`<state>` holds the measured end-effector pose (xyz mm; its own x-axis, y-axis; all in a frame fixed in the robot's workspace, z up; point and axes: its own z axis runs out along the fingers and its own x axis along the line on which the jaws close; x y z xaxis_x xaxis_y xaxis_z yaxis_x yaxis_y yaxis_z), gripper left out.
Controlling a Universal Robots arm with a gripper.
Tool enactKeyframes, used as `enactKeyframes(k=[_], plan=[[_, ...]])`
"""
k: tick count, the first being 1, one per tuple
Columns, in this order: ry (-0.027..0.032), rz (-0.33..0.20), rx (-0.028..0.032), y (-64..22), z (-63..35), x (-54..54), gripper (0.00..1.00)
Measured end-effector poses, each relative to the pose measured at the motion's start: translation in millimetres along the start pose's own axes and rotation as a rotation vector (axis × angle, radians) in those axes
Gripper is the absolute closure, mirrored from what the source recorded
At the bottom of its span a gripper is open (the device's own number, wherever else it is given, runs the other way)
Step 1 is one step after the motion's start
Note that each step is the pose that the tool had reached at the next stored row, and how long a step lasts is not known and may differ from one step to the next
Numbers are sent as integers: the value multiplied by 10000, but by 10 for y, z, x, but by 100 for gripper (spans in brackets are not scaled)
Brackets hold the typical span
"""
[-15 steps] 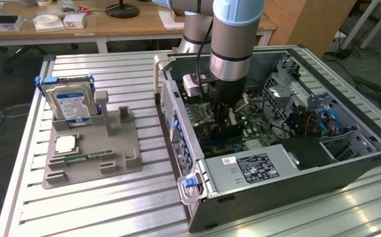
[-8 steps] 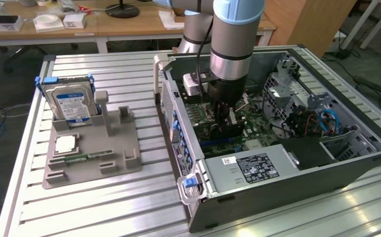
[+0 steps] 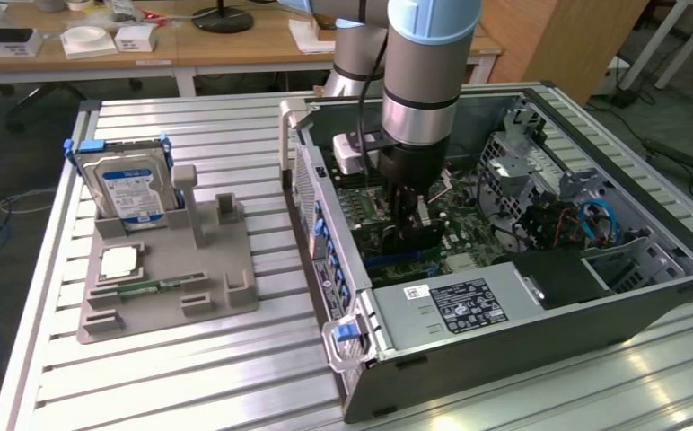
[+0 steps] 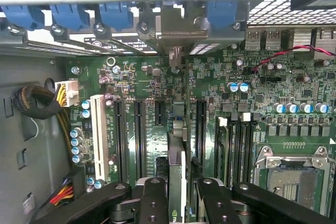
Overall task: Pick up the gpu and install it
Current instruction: 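Insert the gpu into the slot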
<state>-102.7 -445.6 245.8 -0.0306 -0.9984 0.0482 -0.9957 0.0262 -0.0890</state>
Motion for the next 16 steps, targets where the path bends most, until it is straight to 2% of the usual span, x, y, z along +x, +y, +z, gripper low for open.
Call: enactKeyframes(k=[16], plan=[[-8,-102,6,2,26,-2,74]])
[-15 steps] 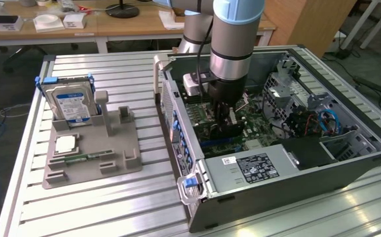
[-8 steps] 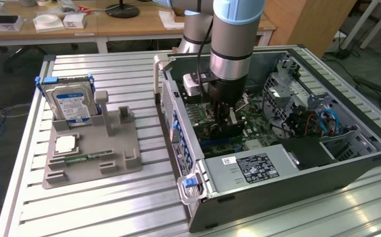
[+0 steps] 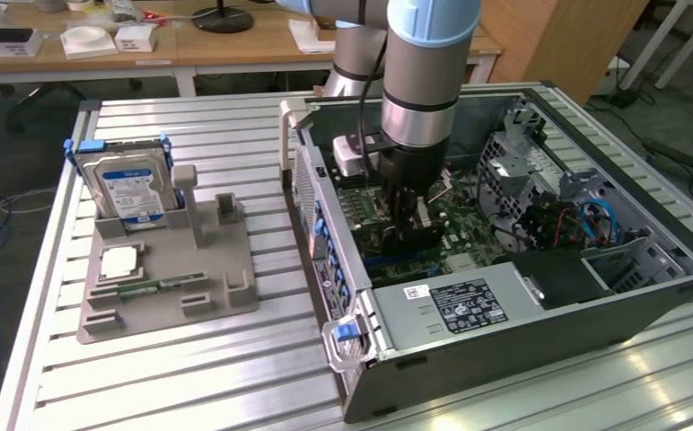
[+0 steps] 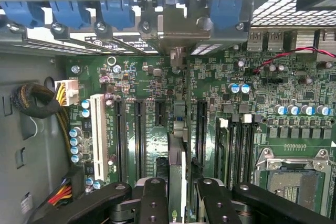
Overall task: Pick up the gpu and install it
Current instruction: 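Insert the gpu into the slot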
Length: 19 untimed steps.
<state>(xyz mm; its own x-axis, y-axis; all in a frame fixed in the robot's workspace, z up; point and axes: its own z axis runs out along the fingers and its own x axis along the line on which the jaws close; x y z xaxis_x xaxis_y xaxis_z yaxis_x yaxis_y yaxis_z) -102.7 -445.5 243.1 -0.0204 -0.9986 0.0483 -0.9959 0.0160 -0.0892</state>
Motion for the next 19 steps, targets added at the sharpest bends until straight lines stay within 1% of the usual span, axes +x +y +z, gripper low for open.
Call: enactKeyframes(k=[9,19], plan=[[2,-1,-1,2,21,-1,74],[0,0,1,-3,8,-1,74]])
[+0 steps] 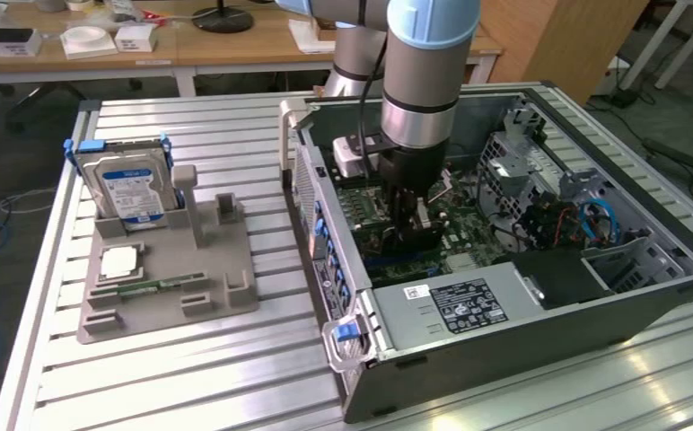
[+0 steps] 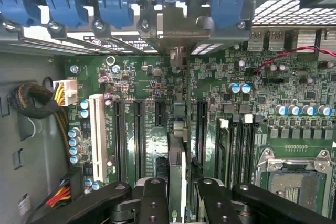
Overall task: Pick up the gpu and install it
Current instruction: 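Insert the gpu into the slot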
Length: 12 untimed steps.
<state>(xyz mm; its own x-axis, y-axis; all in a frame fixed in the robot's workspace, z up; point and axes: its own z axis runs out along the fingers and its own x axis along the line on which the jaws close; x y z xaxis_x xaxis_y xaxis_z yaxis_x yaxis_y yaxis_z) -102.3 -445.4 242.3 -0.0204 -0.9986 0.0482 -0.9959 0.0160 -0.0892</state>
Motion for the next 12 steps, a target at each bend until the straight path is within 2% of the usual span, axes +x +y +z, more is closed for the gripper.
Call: enactKeyframes(k=[12], plan=[[5,-1,-2,-5,-2,1,74]])
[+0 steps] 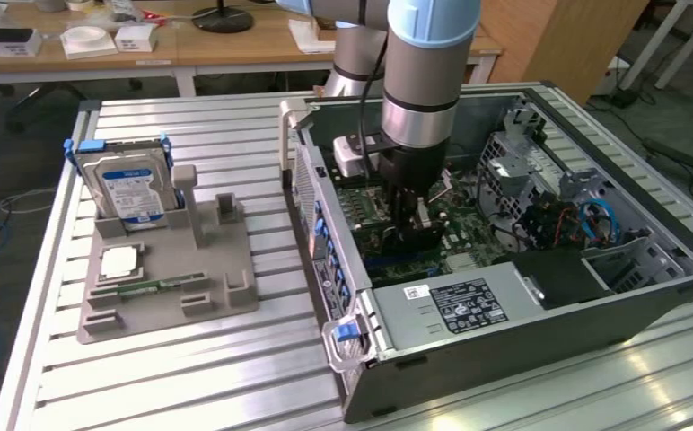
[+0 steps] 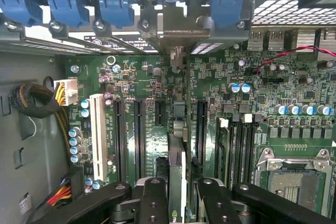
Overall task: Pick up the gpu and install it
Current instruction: 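Insert the gpu into the slot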
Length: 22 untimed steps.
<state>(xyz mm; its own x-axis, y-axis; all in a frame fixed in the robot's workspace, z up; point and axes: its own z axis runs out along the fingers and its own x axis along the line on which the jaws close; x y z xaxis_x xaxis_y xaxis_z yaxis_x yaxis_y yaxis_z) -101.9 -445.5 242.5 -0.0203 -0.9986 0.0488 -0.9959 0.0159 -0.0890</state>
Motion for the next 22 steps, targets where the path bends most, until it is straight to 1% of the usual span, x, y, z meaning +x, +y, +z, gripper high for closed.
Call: enactKeyframes(k=[7,18,22], plan=[[6,-2,-3,5,55,1,74],[-1,1,3,11,67,0,74],[10,-2,17,28,98,0,74]])
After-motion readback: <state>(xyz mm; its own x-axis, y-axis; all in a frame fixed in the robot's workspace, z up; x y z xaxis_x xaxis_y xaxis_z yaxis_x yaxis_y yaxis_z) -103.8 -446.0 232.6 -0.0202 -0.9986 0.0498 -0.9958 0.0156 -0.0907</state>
